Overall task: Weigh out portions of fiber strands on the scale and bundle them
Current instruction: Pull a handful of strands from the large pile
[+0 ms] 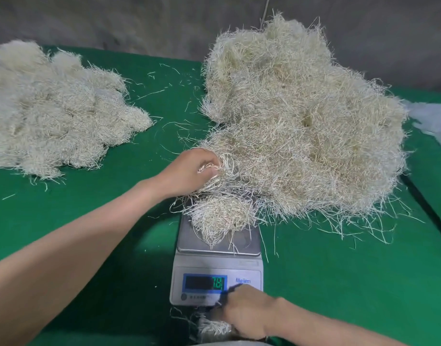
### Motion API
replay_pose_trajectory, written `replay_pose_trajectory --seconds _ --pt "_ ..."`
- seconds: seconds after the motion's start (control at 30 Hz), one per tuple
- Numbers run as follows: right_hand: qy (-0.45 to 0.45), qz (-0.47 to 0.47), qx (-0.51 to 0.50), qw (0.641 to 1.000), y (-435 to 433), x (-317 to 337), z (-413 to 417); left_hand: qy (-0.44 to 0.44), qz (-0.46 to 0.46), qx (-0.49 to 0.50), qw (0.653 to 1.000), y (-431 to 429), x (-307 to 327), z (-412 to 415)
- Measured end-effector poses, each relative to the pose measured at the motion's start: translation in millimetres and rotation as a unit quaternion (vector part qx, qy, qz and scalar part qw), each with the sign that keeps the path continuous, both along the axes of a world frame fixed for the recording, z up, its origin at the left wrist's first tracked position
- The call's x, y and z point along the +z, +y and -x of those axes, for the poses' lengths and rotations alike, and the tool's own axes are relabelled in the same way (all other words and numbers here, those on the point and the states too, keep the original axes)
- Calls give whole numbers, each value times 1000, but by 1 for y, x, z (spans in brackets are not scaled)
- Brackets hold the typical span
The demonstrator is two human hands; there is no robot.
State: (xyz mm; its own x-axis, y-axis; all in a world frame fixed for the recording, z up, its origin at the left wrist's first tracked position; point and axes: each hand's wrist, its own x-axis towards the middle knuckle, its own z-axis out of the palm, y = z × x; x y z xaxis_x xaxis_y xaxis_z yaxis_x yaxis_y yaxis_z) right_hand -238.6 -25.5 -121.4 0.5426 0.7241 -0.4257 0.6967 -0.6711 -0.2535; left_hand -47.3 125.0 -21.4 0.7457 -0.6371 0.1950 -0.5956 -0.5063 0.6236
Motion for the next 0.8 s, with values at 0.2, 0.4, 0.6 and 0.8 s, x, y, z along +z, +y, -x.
replay_pose_trajectory --seconds 0.2,0.4,0.6,0.8 --pt "49 -67 -113 990 -1 18 -14 39 48 56 997 -3 10 8" --pt "42 -276 -214 936 -25 93 -49 166 48 134 976 0 7 -5" --pt "-46 -376 -317 869 -52 144 -91 265 53 185 945 9 -13 -11" --pt "-133 -185 -350 908 -45 118 -121 315 51 202 926 12 -20 -7"
